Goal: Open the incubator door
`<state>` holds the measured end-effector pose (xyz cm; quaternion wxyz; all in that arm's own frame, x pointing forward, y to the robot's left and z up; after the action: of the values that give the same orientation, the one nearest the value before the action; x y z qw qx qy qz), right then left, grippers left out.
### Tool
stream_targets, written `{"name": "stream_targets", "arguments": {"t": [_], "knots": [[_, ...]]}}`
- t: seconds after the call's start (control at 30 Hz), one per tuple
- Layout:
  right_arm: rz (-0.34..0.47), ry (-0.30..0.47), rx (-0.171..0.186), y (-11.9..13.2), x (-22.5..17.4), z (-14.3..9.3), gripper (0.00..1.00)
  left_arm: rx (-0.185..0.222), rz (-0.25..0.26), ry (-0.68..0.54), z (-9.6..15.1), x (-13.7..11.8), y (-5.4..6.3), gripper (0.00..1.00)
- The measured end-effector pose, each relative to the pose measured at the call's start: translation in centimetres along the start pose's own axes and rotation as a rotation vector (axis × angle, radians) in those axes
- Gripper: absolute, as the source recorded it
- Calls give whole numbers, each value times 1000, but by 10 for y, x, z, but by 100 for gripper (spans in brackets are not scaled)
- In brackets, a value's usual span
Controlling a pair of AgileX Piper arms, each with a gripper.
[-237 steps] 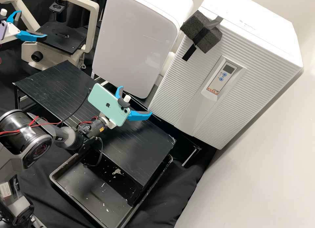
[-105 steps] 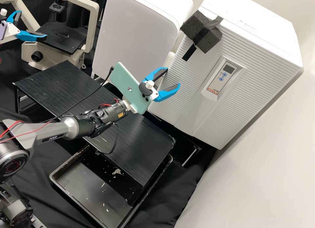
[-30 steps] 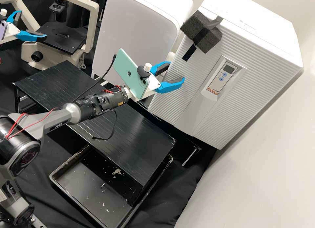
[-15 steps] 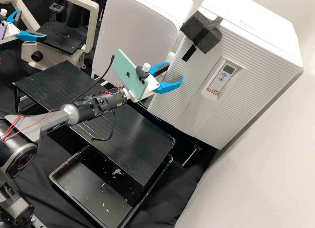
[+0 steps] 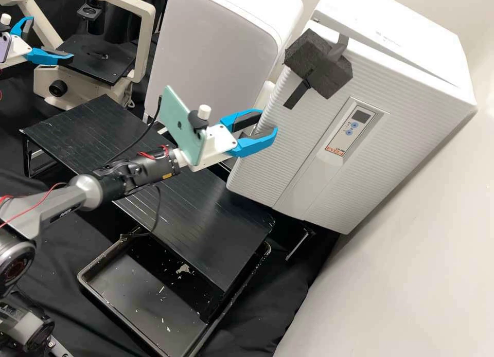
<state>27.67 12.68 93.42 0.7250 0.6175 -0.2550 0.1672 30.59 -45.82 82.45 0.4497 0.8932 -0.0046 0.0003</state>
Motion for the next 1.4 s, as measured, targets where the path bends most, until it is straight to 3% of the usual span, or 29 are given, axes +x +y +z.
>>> {"name": "stream_targets", "arguments": {"t": [0.13, 0.27, 0.47, 0.7, 1.0, 1.03, 1.13, 1.27, 1.37, 1.4], "knots": [[89, -53, -11, 17, -23, -1, 0, 0, 0, 0, 0, 0, 0, 100], [141, -54, -22, 30, -42, -3, 0, 0, 0, 0, 0, 0, 0, 100], [90, 1, -65, 33, -68, -4, 0, 0, 0, 0, 0, 0, 0, 100], [44, 50, -58, 31, -85, -3, 0, 0, 0, 0, 0, 0, 0, 100], [9, 46, -77, 17, -82, -3, 0, 0, 0, 0, 0, 0, 0, 100], [2, 47, -74, 14, -82, -3, 100, 0, 0, 0, 0, 0, 0, 100], [-22, 42, -42, 3, -80, -2, 100, 0, 0, 0, 0, 0, 0, 100], [-62, 49, 43, -15, -77, -2, 100, 0, 0, 0, 0, 0, 0, 100], [-90, 95, 111, -28, -75, -1, 100, 0, 0, 0, 0, 0, 0, 100], [-106, 131, 150, -33, -74, 1, 100, 0, 0, 0, 0, 0, 0, 100]]}}
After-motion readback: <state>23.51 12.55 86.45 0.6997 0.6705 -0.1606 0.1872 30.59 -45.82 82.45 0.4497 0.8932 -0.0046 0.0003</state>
